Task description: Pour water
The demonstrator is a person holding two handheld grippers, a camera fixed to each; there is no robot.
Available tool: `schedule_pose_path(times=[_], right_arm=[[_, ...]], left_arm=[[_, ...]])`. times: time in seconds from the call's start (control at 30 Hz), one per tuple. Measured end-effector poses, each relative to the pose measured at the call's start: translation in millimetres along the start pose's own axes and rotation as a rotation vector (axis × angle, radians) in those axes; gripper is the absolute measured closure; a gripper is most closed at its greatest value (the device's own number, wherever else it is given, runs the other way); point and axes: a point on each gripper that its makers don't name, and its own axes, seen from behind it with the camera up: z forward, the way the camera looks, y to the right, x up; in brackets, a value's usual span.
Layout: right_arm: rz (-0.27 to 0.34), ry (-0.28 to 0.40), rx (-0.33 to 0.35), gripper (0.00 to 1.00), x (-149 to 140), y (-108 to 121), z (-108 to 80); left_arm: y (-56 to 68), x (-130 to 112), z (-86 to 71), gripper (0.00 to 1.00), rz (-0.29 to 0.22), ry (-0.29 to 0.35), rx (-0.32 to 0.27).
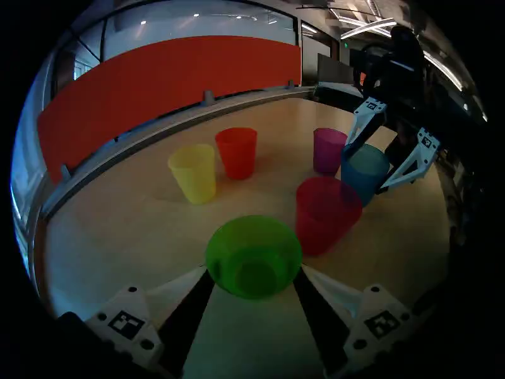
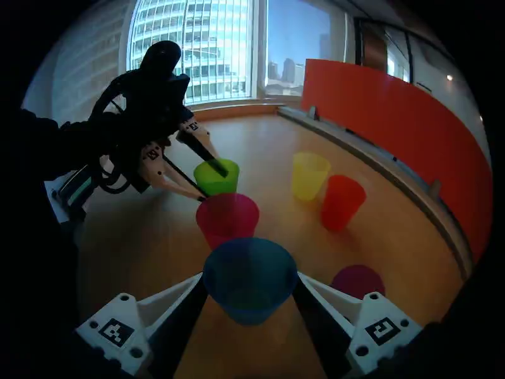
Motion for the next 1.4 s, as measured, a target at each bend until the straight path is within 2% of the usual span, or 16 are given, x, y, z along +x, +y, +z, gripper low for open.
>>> schedule_pose_path(times=[0.13,0.4,0.8,1.4], right_arm=[[-0.005,-0.001,-0.001,0.08,-0.7,-0.5,2.7],[0.002,-0.001,0.002,0.08,-3.5,-2.8,7.0],[0.027,-0.001,-0.010,0.08,-13.0,-2.0,12.3],[0.051,0.005,-0.043,0.08,-24.9,1.8,8.3]], left_arm=[[3.0,0.1,-1.0,0.04,-0.007,-0.005,-0.014],[0.2,-7.6,-1.2,0.04,0.005,-0.026,0.002],[-6.0,-22.9,-11.5,0.04,0.008,-0.050,0.036],[-1.8,-28.9,-28.5,0.04,-0.004,-0.038,0.066]])
